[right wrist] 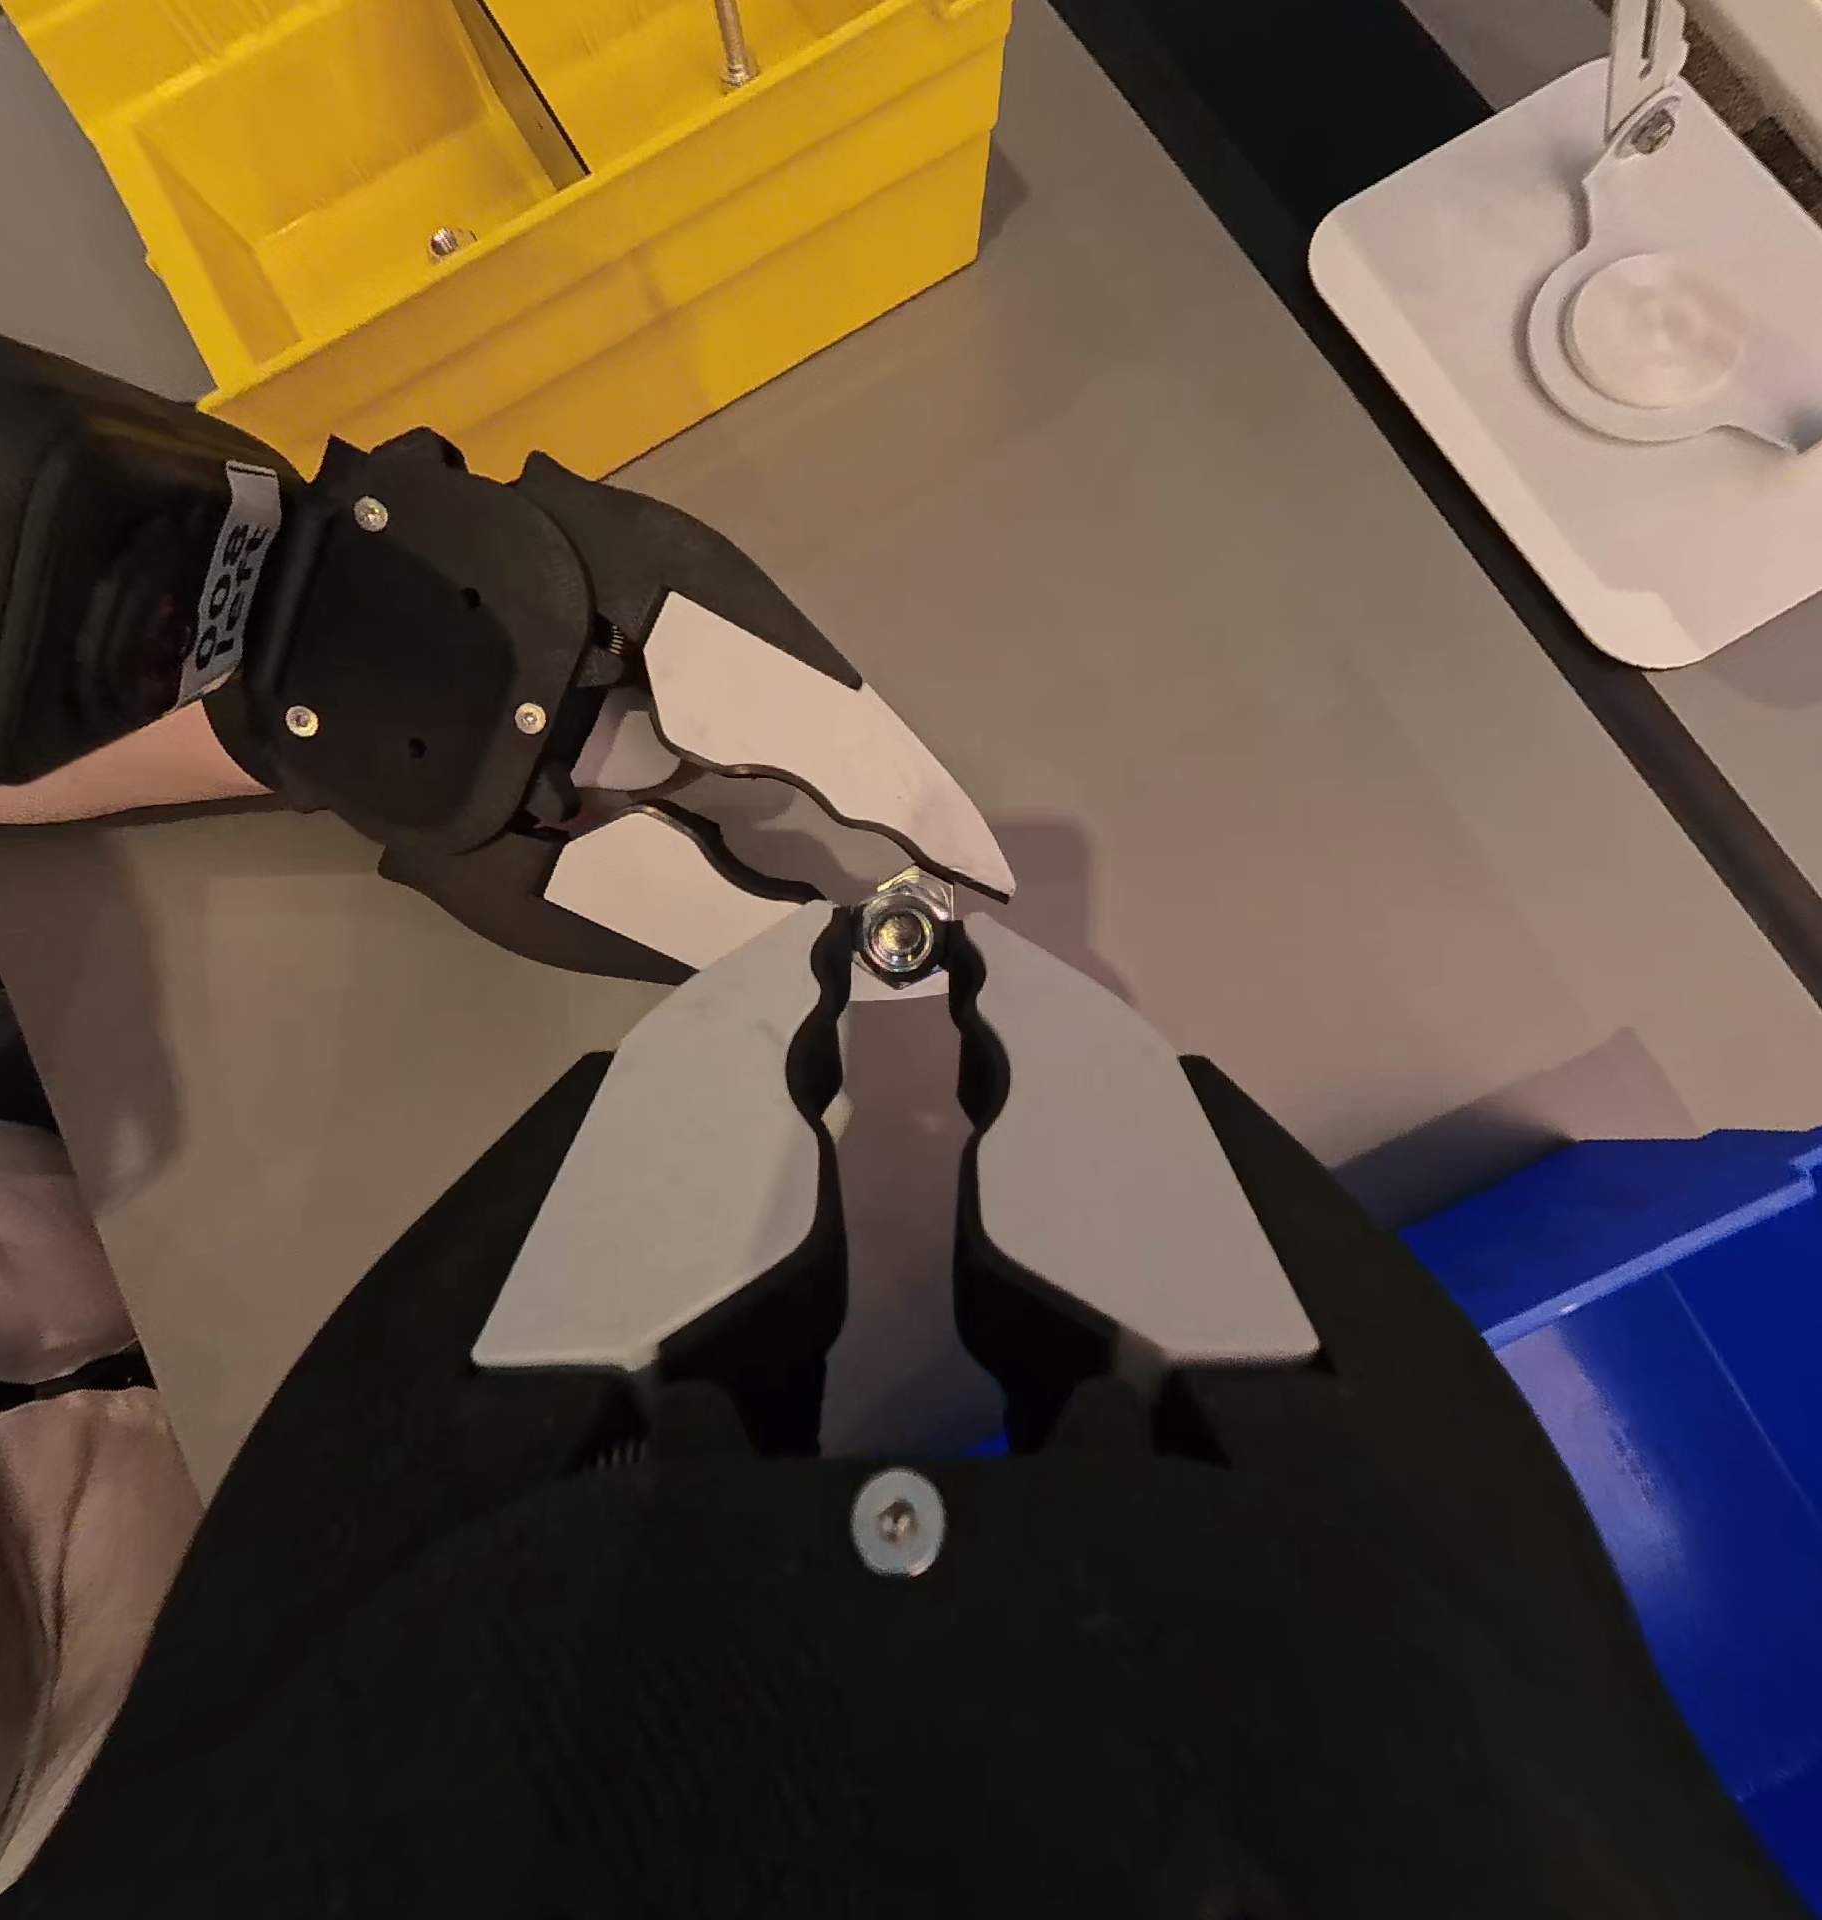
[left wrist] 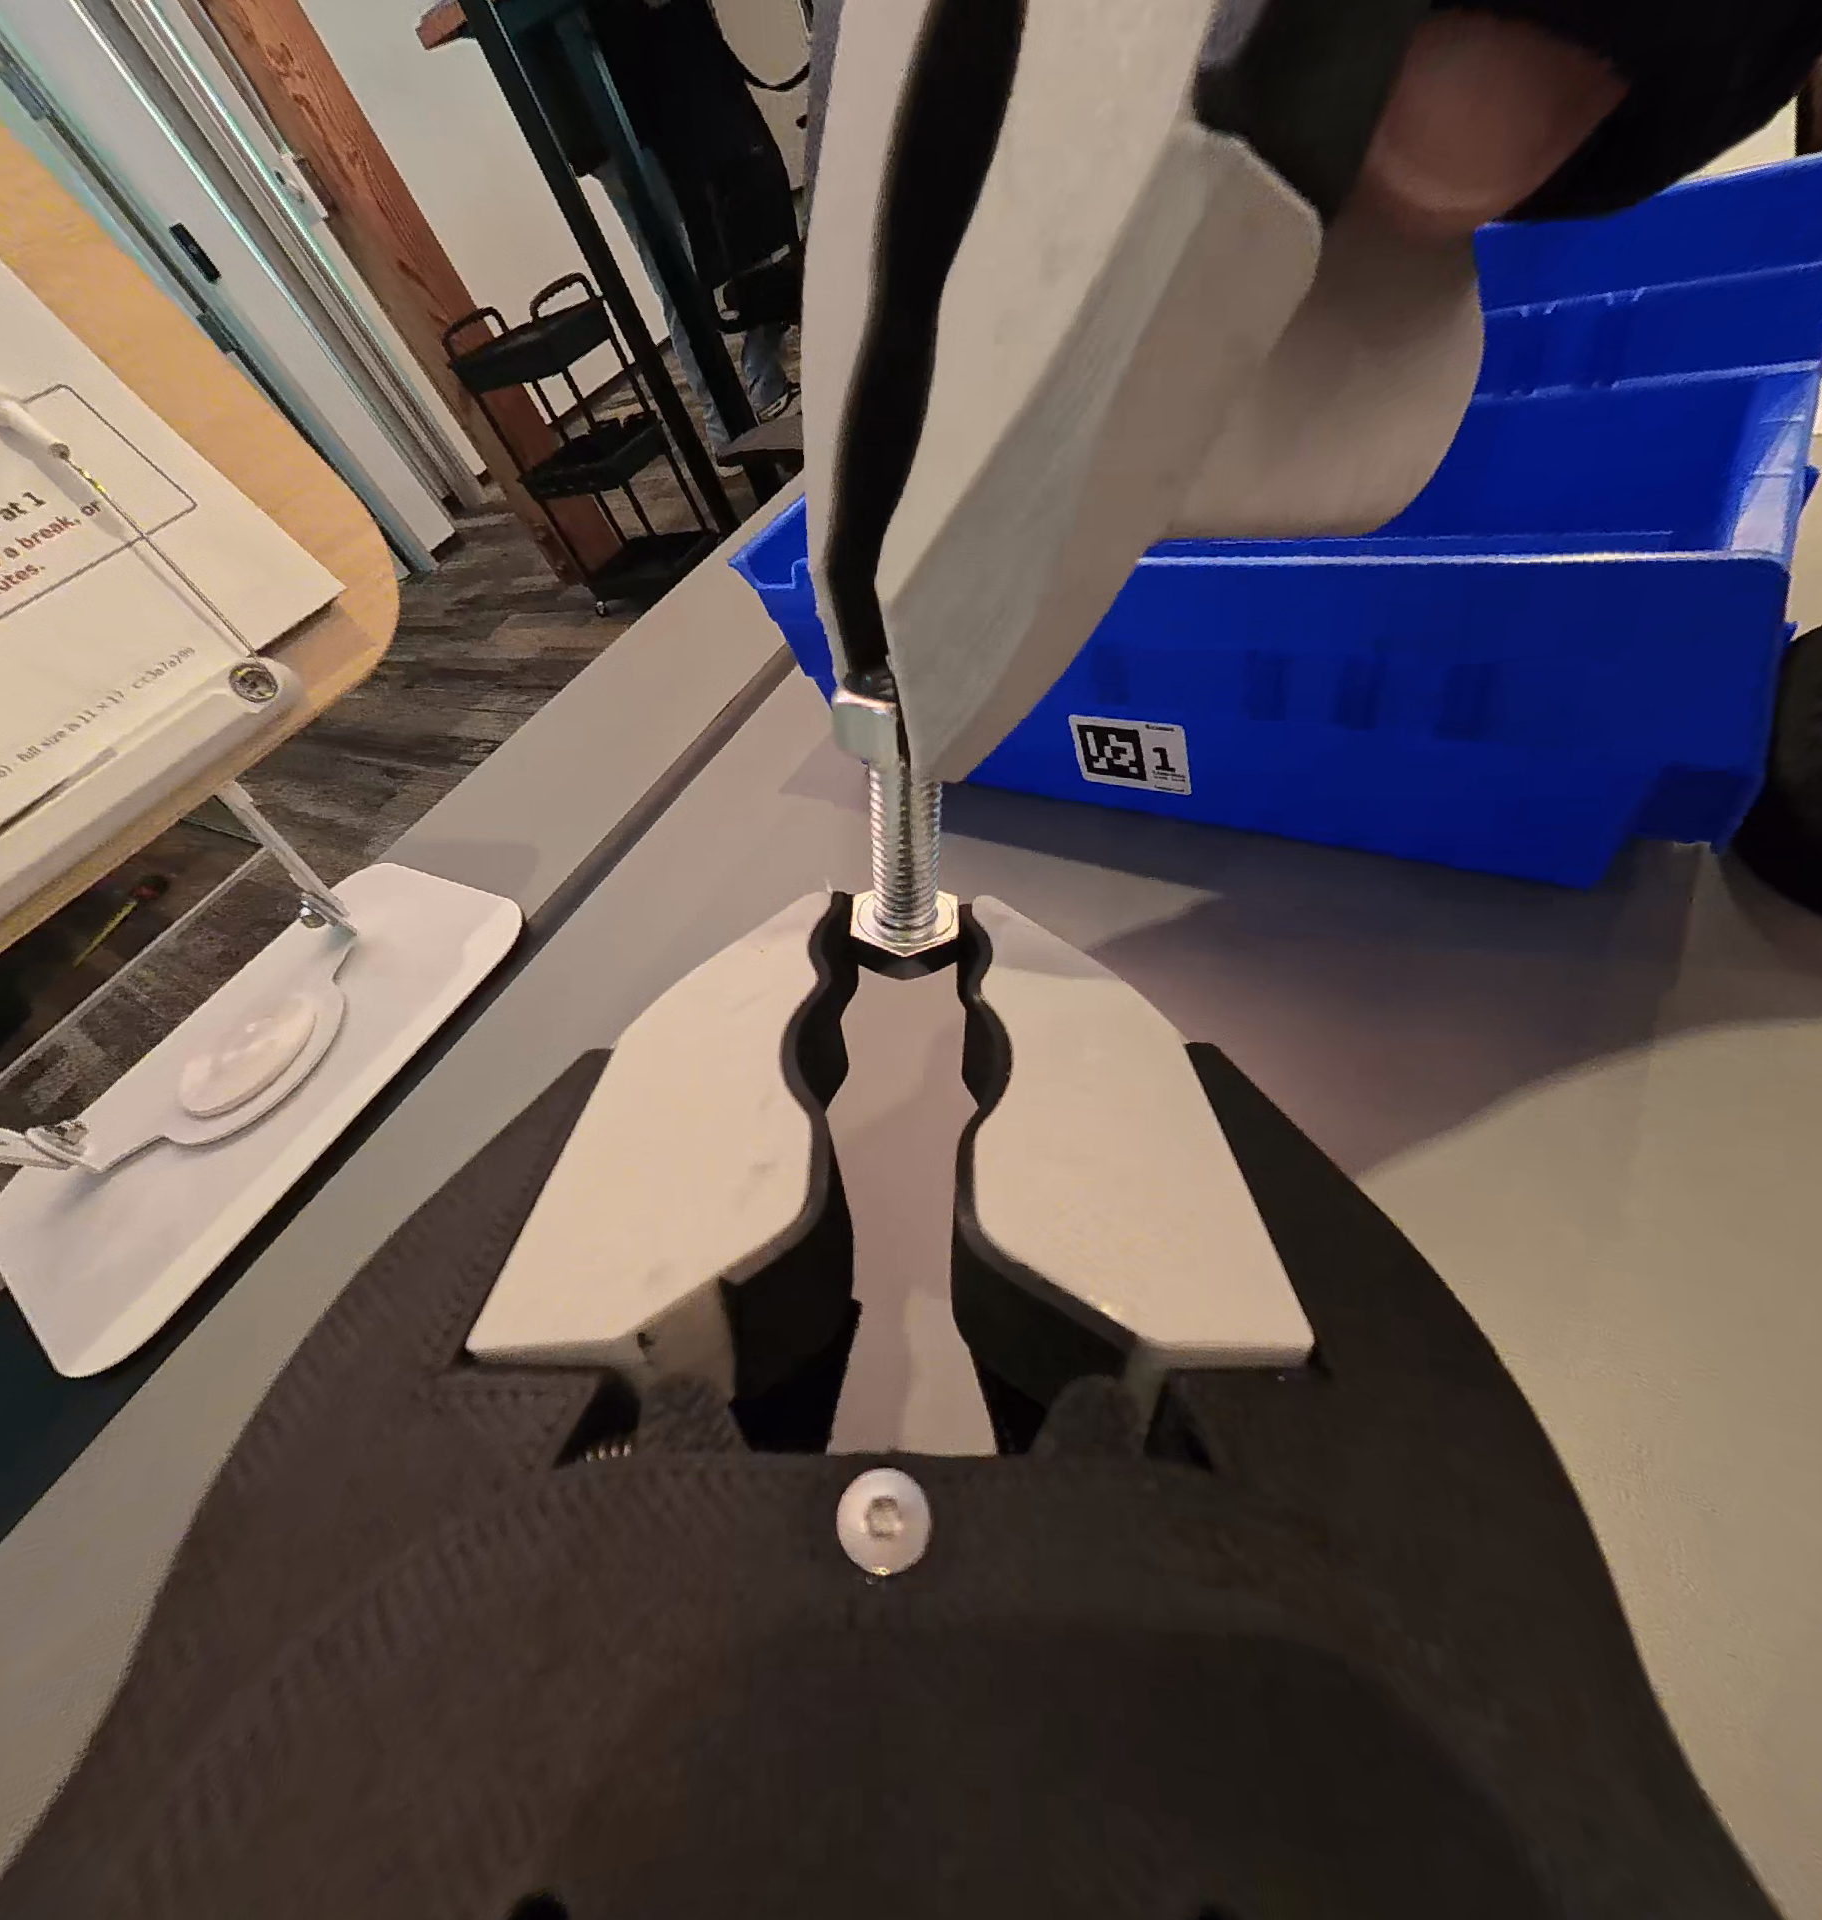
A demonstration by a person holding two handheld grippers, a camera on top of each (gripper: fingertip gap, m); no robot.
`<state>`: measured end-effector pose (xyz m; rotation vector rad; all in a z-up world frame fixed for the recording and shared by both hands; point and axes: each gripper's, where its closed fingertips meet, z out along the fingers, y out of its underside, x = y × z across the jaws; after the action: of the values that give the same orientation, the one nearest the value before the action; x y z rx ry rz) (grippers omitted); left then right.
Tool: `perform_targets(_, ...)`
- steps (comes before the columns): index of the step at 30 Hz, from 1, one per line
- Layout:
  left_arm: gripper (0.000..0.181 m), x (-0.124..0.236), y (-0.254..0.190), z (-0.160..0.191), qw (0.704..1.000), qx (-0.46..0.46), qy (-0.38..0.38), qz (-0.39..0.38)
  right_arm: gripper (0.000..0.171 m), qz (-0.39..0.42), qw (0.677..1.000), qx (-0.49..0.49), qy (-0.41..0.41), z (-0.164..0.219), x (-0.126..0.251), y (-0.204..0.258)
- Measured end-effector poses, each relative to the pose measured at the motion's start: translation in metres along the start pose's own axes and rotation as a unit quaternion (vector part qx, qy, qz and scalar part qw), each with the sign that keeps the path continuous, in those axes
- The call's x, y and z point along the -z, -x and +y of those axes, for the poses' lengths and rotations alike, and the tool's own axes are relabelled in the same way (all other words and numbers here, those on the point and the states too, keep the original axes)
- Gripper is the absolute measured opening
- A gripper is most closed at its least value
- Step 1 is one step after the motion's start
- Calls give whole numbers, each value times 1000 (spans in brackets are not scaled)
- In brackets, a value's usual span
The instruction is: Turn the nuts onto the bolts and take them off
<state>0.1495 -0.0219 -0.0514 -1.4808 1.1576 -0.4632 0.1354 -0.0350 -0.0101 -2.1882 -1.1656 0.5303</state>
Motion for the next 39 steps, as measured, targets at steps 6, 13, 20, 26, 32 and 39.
perform_targets(6, 18, -1, -1, 0, 1000, 2, 1, -1, 19, -4, 1000, -2, 0, 0, -2, -1)
perform_targets(13, 18, 0, 2, -1, 1000, 15, -3, 0, 24, -6, 1000, 10, -20, -6, 1, 0)
perform_targets(20, 18, 7, 9, -11, 997, 68, -38, 11, 40, -13, 992, 79, -92, -26, 16, 4)
perform_targets(26, 18, 26, 22, -37, 989, 110, -96, 20, 60, -17, 962, 201, -181, -47, 23, 22)
perform_targets(32, 18, 34, 34, -42, 987, 127, -100, 5, 60, -22, 953, 226, -200, -54, 24, 36)
perform_targets(39, 18, 36, 37, -43, 987, 127, -102, 4, 52, -1, 953, 230, -199, -57, 29, 37)
